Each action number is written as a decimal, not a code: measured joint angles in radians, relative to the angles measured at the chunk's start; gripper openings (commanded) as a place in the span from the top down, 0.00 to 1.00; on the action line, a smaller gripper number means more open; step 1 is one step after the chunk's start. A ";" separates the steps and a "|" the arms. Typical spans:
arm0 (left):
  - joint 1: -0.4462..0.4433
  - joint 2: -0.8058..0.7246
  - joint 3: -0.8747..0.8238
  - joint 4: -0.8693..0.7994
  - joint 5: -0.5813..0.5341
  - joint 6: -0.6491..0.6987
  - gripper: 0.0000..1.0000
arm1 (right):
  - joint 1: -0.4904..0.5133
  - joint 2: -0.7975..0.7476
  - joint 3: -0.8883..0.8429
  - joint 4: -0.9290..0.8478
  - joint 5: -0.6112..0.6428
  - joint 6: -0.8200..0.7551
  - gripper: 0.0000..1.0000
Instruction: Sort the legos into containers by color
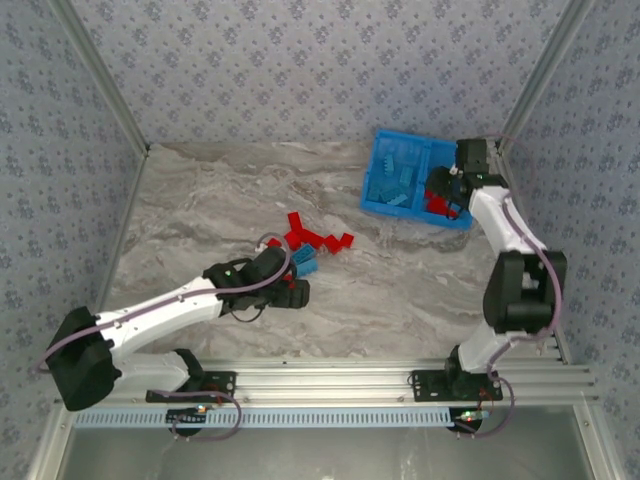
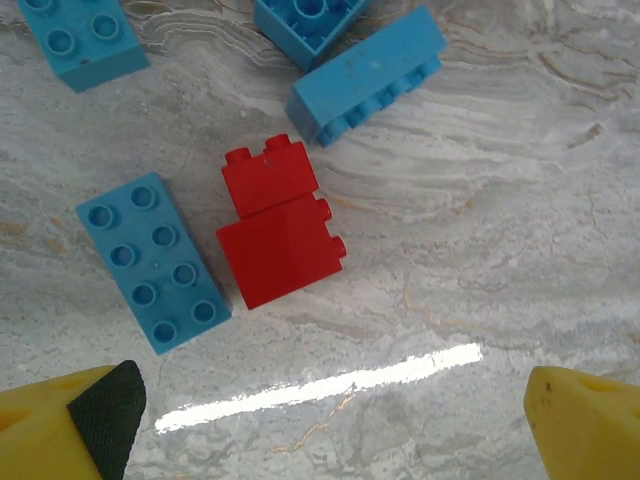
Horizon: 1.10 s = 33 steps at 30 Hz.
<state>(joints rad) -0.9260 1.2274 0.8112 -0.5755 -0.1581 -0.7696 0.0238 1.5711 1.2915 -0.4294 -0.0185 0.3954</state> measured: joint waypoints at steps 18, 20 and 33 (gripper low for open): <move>-0.017 0.402 0.151 0.006 -0.098 -0.115 0.34 | 0.328 -0.657 -0.317 -0.075 0.148 0.087 0.20; -0.022 0.426 0.160 0.006 -0.104 -0.120 0.39 | 0.328 -0.661 -0.317 -0.081 0.154 0.087 0.20; -0.092 0.446 0.249 -0.036 -0.127 -0.121 0.66 | 0.354 -0.697 -0.318 -0.126 0.154 0.099 0.19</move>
<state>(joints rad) -1.0176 1.6733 1.0607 -0.6117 -0.2855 -0.8906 0.3779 0.8745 0.9737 -0.5549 0.1352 0.4946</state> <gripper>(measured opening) 0.414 0.809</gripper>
